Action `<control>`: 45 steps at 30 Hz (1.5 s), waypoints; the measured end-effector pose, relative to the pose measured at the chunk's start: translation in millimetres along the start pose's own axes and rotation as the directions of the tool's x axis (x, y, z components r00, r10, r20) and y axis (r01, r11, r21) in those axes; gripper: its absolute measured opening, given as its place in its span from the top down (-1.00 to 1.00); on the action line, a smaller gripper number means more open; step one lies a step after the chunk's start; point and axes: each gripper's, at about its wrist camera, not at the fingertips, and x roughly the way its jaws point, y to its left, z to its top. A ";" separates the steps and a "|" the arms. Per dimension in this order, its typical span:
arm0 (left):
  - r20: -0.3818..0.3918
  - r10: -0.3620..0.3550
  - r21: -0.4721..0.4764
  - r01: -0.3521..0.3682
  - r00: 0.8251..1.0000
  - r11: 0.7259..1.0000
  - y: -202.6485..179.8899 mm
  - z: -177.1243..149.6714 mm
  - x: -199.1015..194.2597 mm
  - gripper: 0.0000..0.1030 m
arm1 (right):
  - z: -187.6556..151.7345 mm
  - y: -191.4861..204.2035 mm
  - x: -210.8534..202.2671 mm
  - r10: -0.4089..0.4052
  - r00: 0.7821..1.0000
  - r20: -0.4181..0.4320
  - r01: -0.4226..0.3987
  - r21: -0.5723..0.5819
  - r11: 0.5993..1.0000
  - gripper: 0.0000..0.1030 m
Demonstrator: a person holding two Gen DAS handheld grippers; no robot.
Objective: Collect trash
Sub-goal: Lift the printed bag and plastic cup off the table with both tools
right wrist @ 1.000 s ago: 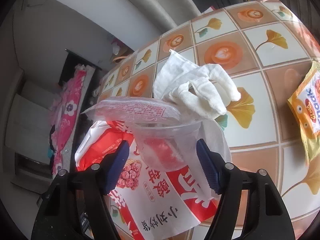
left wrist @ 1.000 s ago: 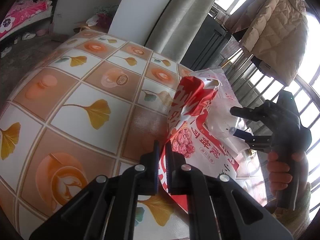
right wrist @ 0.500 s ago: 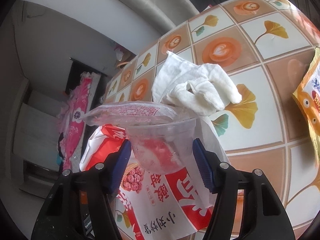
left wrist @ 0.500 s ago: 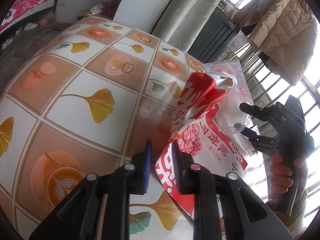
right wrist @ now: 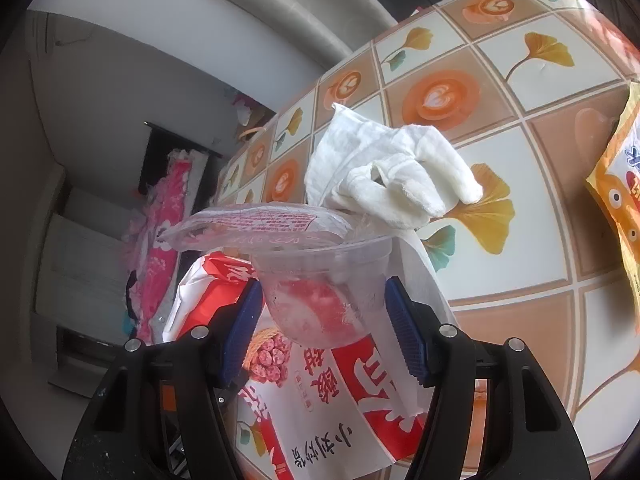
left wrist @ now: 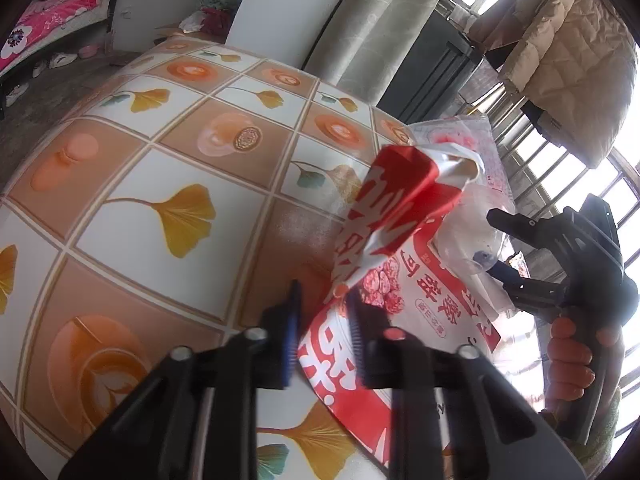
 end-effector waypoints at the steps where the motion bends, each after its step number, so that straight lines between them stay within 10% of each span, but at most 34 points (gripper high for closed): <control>1: 0.003 0.001 0.001 -0.001 1.000 1.000 -0.7 -0.1 -0.9 0.69 | -0.3 -0.4 -0.4 0.002 1.000 -0.001 -0.002 0.002 1.000 -0.15; 20: 0.075 -0.073 0.054 0.069 0.995 0.996 -31.6 0.9 -55.5 0.97 | -19.2 11.3 -45.1 0.035 0.999 0.025 -0.034 -0.060 0.998 -0.15; 45: 0.248 -0.029 0.191 -0.020 0.968 0.981 -82.0 -26.9 -153.1 0.97 | -47.7 10.6 -120.4 0.147 0.987 0.070 -0.141 -0.084 0.986 -0.15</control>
